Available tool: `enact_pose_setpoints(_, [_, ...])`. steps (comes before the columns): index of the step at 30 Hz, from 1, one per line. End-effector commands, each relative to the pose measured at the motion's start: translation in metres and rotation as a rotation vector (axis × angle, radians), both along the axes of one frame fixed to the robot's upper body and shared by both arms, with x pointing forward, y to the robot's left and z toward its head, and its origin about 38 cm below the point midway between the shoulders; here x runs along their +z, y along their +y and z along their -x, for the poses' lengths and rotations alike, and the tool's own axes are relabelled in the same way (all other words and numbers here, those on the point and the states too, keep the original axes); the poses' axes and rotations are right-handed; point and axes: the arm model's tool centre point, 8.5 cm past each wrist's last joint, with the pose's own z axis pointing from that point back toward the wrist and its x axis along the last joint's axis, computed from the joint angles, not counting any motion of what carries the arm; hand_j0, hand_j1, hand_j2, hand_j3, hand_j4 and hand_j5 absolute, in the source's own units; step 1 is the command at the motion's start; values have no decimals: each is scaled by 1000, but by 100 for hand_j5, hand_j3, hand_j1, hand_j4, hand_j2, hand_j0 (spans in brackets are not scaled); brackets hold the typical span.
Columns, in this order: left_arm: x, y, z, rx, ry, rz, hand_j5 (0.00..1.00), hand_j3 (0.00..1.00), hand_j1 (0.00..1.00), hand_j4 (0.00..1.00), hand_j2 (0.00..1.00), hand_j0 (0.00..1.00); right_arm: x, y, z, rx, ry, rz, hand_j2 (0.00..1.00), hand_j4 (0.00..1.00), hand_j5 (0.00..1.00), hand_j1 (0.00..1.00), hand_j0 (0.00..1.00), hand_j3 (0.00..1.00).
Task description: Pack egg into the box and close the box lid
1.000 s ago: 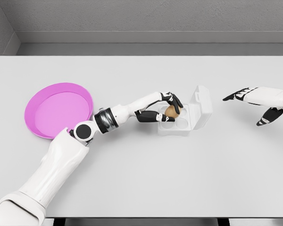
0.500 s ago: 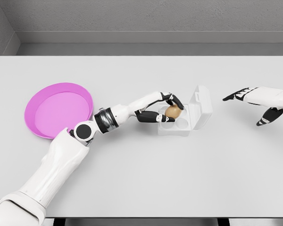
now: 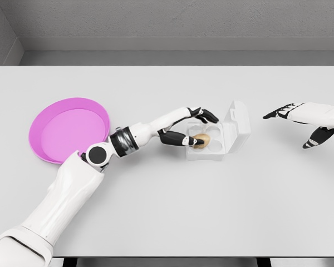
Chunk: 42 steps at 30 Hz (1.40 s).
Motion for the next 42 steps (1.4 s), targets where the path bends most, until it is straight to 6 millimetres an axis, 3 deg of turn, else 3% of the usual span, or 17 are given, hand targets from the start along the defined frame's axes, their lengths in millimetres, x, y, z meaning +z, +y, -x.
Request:
enact_pose_setpoints(1, [1,1,-1,5,2,7,74,74,74,74,74,74,1,-1,0,-3,0,-4,100,100,100,100,100,100])
enact_pose_setpoints(6, [2,2,-2,6,0,9,74,74,74,74,74,74,1,0,0,-2,0,-4,100,100,100,100,100,100])
enact_pose_setpoints(9, [30,2,-11,-8,-29,69,71,71,71,71,71,71,2,0,0,1,-4,-3,100,100,100,100,100,100])
enact_pose_setpoints(11, [71,32,-5,-36,-117,114,83,83,83,83,83,83,5,1,-2,4,-12,-4,100,100,100,100,100,100])
enact_pose_setpoints(12, [88,46,6,-80,-131,140,84,84,84,84,84,84,6,1,-2,5,-14,-4,100,100,100,100,100,100])
enact_pose_setpoints(13, [103,71,10,-90,-149,125,97,97,97,97,97,97,7,1,-2,5,-15,-4,100,100,100,100,100,100])
enact_pose_setpoints(14, [113,105,12,-64,-176,60,100,100,100,100,100,100,7,2,-2,8,-16,-5,100,100,100,100,100,100])
enact_pose_setpoints(17, [144,166,23,-25,-259,-99,100,100,100,100,100,100,17,21,4,76,-42,-4,100,100,100,100,100,100])
enact_pose_setpoints(20, [156,201,25,43,-410,-365,100,100,100,100,100,100,15,37,11,131,-39,-5,100,100,100,100,100,100])
enact_pose_setpoints(23, [147,221,31,63,-380,-422,100,100,100,100,100,100,14,44,20,168,-30,11,100,100,100,100,100,100])
enact_pose_setpoints(26, [146,219,31,60,-375,-410,100,100,100,100,100,100,18,30,24,148,-24,46,100,100,100,100,100,100])
enact_pose_setpoints(30, [144,219,32,59,-359,-394,100,100,100,100,100,100,22,25,25,145,-28,60,100,100,100,100,100,100])
enact_pose_setpoints(32, [142,218,32,58,-355,-392,100,100,100,100,100,100,29,37,32,191,-44,60,100,100,100,100,100,100])
enact_pose_setpoints(42, [142,217,32,58,-354,-385,100,100,100,100,100,100,33,50,33,225,-59,43,100,100,100,100,100,100])
